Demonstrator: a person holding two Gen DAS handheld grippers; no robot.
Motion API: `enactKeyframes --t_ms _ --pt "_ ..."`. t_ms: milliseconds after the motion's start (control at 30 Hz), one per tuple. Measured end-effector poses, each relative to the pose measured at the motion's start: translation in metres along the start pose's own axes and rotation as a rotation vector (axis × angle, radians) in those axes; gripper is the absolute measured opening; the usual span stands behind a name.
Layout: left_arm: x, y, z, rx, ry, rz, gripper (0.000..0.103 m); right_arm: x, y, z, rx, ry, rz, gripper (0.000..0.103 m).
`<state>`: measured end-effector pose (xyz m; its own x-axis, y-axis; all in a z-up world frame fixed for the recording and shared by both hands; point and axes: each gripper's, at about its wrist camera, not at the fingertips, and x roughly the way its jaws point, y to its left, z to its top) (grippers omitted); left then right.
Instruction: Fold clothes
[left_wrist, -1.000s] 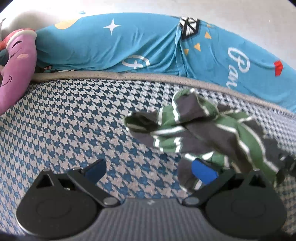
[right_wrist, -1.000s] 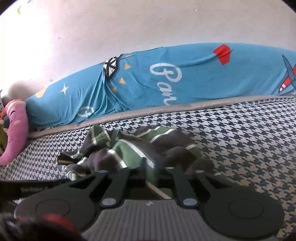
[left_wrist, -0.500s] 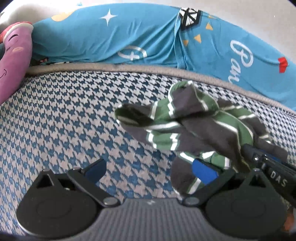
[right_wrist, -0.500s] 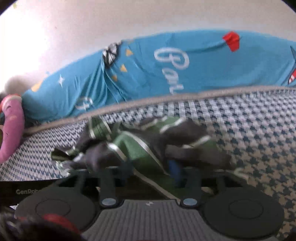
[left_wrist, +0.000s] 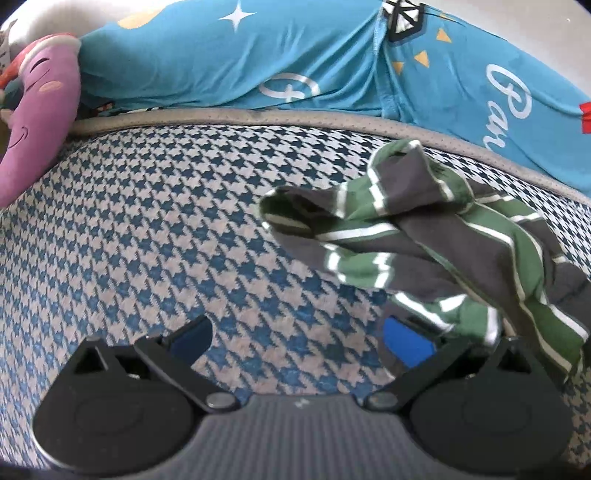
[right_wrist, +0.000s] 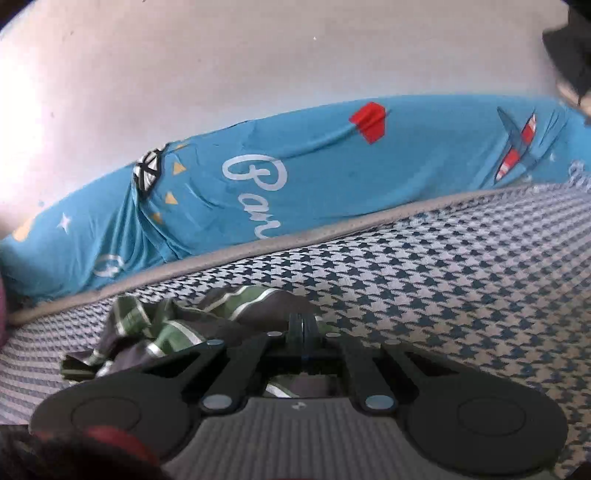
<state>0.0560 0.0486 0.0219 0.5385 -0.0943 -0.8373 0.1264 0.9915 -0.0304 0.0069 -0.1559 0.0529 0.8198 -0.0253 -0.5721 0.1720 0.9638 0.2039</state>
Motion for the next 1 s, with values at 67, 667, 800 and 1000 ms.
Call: enactKeyframes --t_ms 67,667,800,1000 --pt "-0.002 0.003 0.001 -0.016 -0.005 -0.01 0.103 0.001 0.006 -0.001 -0.008 0.008 0.05 0.005" --pt "-0.017 0.038 0.01 -0.115 -0.055 0.072 0.103 0.027 0.077 -0.024 -0.232 0.074 0.296 0.052" --pt "-0.016 0.042 0.011 -0.121 -0.049 0.065 0.103 0.031 0.08 -0.028 -0.266 0.069 0.265 0.052" --pt "-0.015 0.041 0.011 -0.125 -0.042 0.051 0.103 0.017 0.069 -0.02 -0.224 0.032 0.231 0.009"
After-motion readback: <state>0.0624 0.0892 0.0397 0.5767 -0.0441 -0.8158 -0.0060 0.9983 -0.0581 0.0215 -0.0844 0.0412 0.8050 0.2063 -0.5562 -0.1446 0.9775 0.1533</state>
